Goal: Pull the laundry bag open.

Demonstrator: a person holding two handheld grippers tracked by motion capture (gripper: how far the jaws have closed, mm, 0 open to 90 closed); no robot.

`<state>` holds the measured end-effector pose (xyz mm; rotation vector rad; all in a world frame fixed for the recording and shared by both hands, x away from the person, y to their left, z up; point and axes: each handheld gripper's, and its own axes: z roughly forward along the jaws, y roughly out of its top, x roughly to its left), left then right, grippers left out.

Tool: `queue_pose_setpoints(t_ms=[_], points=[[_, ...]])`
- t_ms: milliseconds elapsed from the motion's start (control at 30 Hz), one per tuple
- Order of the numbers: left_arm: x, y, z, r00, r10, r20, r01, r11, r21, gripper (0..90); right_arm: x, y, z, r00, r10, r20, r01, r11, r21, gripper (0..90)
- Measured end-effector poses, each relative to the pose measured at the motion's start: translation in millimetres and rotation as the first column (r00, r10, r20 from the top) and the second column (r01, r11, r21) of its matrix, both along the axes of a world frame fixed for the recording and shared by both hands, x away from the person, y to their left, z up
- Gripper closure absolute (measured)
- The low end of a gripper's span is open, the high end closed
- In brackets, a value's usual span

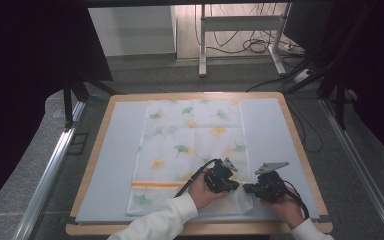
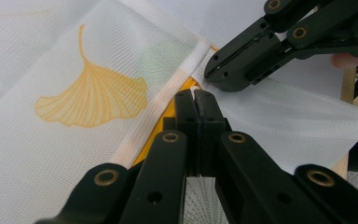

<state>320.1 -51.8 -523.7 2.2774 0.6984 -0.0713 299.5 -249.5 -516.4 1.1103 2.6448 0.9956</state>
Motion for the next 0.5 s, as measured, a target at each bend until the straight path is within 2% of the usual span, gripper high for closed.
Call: queue_pose_setpoints(t_ms=[500], points=[[-0.8,2.4,0.4,1.0,-0.001,-0.002,0.001,1.0,-0.003,90.0,-0.7,-0.1,-0.2,0.9999,0.012,0.008,-0.012,1.0,-0.009,90.0]])
